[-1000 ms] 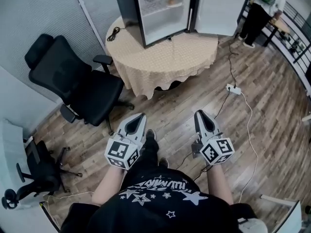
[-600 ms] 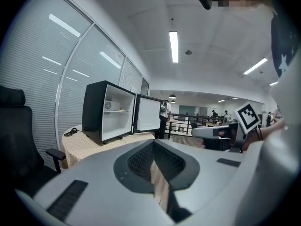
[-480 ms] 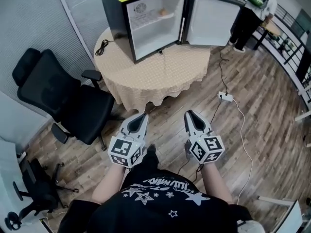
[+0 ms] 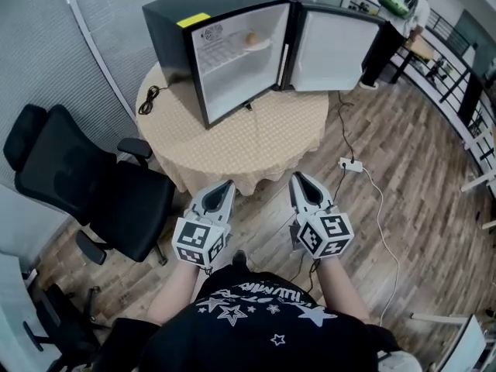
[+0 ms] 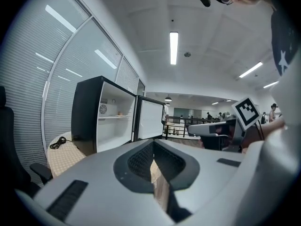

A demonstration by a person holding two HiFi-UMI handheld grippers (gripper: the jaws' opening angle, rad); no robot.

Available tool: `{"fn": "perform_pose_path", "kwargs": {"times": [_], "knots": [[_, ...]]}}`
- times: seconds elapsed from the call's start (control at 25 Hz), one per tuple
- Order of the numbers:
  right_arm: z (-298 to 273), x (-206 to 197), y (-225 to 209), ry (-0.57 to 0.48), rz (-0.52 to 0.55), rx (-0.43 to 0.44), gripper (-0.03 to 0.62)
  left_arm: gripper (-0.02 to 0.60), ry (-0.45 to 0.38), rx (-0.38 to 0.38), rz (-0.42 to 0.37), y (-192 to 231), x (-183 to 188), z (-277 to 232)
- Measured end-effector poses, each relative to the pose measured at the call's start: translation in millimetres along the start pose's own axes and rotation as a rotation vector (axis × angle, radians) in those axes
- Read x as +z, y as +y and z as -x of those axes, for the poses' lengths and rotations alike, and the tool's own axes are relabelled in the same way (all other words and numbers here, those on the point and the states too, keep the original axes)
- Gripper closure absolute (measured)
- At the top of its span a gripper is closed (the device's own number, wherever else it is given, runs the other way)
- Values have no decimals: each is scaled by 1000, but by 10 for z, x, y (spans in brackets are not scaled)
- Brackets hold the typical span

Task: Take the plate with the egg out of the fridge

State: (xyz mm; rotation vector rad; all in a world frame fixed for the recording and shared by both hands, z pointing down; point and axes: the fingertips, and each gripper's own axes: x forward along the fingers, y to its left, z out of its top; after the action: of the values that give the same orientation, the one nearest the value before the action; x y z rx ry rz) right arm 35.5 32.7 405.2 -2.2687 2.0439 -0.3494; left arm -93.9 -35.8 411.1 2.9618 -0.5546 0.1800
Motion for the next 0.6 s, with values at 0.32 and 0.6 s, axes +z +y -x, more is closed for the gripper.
{"fn": "perform_pose_path", "kwargs": {"times": [0.32, 0.6], "knots": [[-374, -6, 6, 13, -39, -39, 554, 580, 0, -38, 43, 465, -8, -285], [-433, -130, -124, 33, -68, -94, 554, 580, 8, -75, 45, 611, -70, -482]]}}
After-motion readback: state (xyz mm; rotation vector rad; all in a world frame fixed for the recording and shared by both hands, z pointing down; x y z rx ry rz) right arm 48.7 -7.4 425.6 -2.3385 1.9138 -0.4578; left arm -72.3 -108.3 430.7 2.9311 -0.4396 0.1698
